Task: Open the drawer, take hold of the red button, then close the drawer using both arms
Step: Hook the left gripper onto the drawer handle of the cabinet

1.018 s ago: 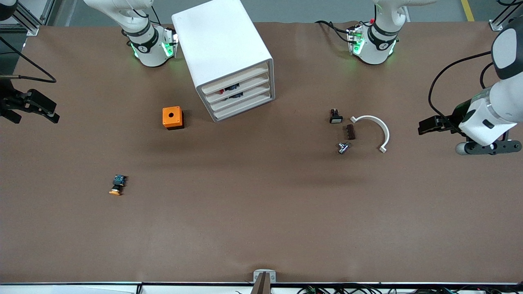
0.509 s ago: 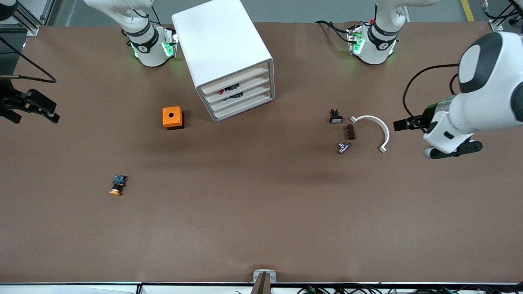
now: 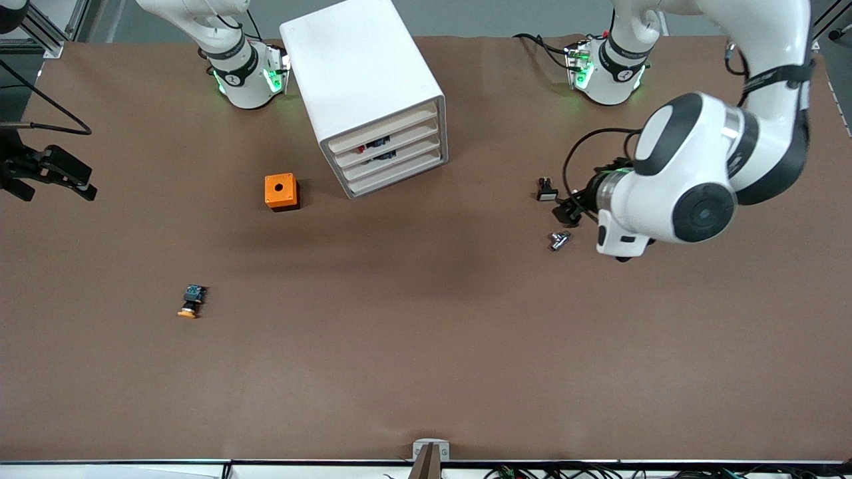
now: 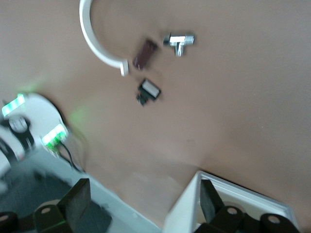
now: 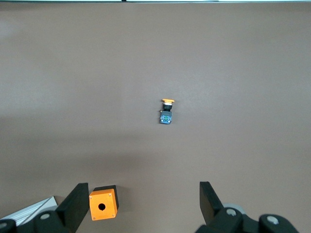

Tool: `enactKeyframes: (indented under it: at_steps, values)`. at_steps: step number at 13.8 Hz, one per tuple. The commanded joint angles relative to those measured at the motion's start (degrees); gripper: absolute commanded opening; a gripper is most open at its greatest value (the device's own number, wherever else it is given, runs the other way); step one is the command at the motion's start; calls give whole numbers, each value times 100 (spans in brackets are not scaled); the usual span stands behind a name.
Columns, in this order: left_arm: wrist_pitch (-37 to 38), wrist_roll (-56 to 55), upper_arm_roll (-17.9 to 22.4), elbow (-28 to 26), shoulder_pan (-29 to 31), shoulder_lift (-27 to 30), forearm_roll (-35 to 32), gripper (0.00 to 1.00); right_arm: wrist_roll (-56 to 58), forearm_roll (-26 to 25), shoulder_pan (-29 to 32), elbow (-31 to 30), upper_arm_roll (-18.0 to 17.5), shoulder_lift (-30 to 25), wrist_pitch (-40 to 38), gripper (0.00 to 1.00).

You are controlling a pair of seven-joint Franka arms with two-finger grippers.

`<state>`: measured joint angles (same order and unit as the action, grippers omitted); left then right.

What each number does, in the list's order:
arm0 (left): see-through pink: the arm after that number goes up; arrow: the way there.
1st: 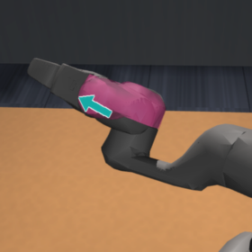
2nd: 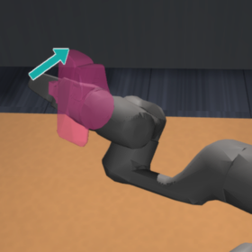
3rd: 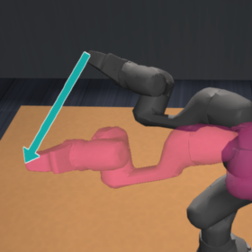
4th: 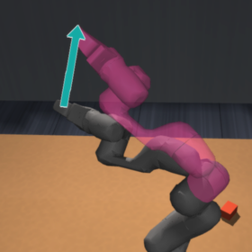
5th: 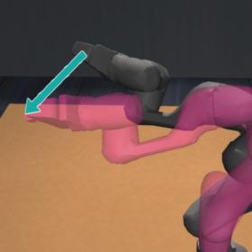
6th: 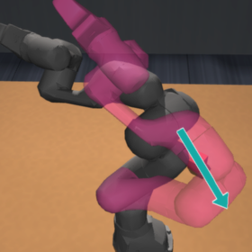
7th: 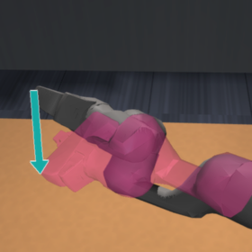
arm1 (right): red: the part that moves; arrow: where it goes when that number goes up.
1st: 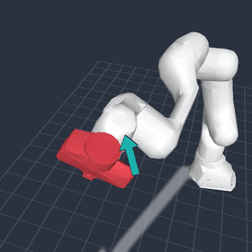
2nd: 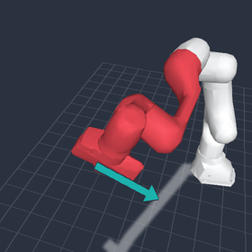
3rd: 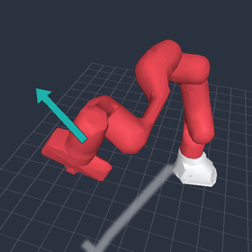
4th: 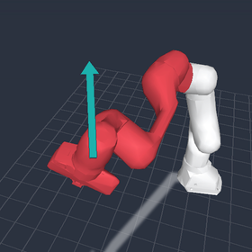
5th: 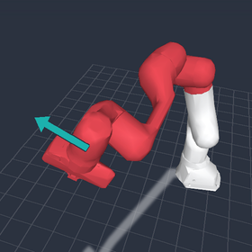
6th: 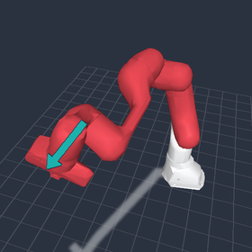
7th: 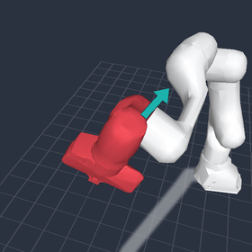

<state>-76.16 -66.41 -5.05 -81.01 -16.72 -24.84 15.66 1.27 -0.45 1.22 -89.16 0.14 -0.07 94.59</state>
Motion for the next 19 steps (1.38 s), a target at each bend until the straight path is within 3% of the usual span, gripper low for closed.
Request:
enactKeyframes:
  at_steps: [1,9,14,16,19]
  values:
    - [163,-914,13,253,-147,-494,480,100,22,-104,-25,-75,3,-107,24,100]
    - [13,-3886,-65,384,-437,-1813,2132,100,22,-104,-25,-67,3,-107,24,100]
    - [22,-5310,-715,367,-437,-2481,2669,99,22,-104,-25,-67,3,-107,24,100]
    - [22,-5759,-804,367,-612,-2666,2862,99,22,-104,-25,-67,3,-107,24,100]
    - [22,-5796,-804,367,-858,-2790,3065,84,22,-104,-25,-67,3,-107,24,100]
